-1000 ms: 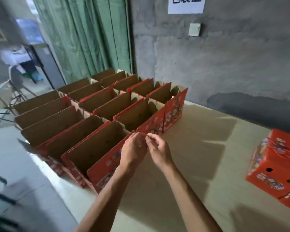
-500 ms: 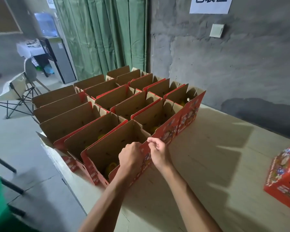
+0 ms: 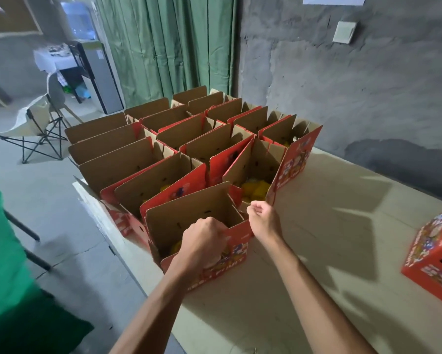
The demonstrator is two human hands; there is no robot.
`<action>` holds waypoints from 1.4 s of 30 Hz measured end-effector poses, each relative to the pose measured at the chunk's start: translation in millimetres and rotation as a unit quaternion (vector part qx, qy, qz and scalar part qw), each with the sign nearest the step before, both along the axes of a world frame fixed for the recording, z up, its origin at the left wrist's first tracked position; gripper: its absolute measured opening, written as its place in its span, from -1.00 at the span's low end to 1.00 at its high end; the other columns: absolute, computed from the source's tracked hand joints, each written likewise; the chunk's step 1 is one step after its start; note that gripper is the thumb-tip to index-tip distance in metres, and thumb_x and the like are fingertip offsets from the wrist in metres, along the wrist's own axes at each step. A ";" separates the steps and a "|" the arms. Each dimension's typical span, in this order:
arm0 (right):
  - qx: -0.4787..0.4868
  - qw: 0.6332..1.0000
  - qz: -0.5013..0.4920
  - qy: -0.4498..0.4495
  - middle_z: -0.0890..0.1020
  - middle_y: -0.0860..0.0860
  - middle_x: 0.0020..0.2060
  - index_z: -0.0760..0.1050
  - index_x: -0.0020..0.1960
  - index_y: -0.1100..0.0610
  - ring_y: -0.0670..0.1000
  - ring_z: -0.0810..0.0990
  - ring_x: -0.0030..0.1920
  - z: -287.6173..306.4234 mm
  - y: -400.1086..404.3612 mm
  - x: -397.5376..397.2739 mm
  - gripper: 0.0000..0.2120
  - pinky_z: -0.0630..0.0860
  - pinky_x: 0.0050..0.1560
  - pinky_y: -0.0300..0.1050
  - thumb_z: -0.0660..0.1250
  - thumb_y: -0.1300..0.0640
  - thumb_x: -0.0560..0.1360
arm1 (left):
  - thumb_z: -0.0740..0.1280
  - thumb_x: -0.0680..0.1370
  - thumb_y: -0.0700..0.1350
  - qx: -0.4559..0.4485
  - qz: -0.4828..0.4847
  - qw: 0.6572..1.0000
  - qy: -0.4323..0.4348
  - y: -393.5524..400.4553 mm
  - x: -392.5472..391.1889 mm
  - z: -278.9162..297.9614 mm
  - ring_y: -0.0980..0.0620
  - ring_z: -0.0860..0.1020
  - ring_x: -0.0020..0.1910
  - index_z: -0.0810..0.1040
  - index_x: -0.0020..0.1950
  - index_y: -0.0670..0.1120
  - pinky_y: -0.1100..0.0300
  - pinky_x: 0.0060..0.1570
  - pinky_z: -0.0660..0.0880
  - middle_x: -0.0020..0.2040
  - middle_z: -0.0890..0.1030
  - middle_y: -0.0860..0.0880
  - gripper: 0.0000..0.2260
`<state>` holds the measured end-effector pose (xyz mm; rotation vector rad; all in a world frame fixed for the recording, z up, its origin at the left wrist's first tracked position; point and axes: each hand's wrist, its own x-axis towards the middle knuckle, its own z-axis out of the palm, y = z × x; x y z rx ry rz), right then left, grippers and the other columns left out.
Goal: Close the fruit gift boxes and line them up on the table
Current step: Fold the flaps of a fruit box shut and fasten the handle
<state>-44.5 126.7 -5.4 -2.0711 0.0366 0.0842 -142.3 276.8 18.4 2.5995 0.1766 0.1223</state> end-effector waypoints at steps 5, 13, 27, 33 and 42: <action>-0.031 0.994 0.051 0.088 0.70 -0.03 -0.18 0.68 -0.10 0.13 -0.08 0.62 -0.16 -9.5 -13.7 -9.8 -0.72 0.56 -0.07 -0.09 0.47 -0.10 0.49 | 0.31 0.62 -0.11 0.014 -0.050 0.998 0.017 -4.4 -25.0 -1.7 0.18 0.61 -0.24 0.74 0.11 0.10 0.45 -0.34 0.44 -0.02 0.72 0.17 -0.77; -0.264 0.957 0.078 0.097 0.60 0.12 0.30 0.48 0.41 0.12 0.19 0.60 0.21 -1.9 -39.8 -13.9 -0.47 0.51 0.11 0.01 0.34 -0.11 0.52 | 0.32 0.59 -0.18 -0.020 -0.154 0.987 0.037 -29.5 -45.1 -3.9 0.10 0.67 -0.15 0.75 0.12 0.04 0.17 -0.10 0.63 -0.05 0.73 0.12 -0.75; -0.376 0.919 -0.022 0.119 0.67 0.15 -0.01 0.44 -0.14 0.13 0.18 0.54 -0.14 1.7 -182.4 -48.8 -0.97 0.43 -0.15 -0.07 0.29 0.21 0.46 | 0.28 0.58 -0.18 -0.116 -0.330 0.937 0.018 -132.9 -30.0 -15.8 0.29 0.67 -0.17 0.73 0.12 0.01 0.43 -0.29 0.57 -0.01 0.74 0.12 -0.74; -0.369 0.910 -0.118 0.146 0.65 0.12 -0.02 0.46 -0.04 0.15 0.20 0.63 -0.03 6.0 -264.1 -85.6 -0.97 0.45 -0.16 -0.05 0.28 0.21 0.52 | 0.25 0.65 -0.21 -0.088 -0.411 0.907 -0.008 -200.4 -28.3 -14.2 0.19 0.70 -0.12 0.72 0.19 -0.01 0.26 -0.18 0.65 0.03 0.74 0.08 -0.72; -0.332 0.895 -0.238 0.181 0.46 0.04 -0.33 0.31 -0.27 0.10 0.10 0.45 -0.32 7.0 -369.7 -159.9 -0.81 0.23 -0.40 -0.15 0.26 0.26 0.46 | 0.24 0.67 -0.22 -0.078 -0.537 0.838 -0.062 -297.1 -43.9 -13.7 0.16 0.66 -0.23 0.71 0.10 -0.12 0.27 -0.31 0.57 -0.09 0.72 0.03 -0.78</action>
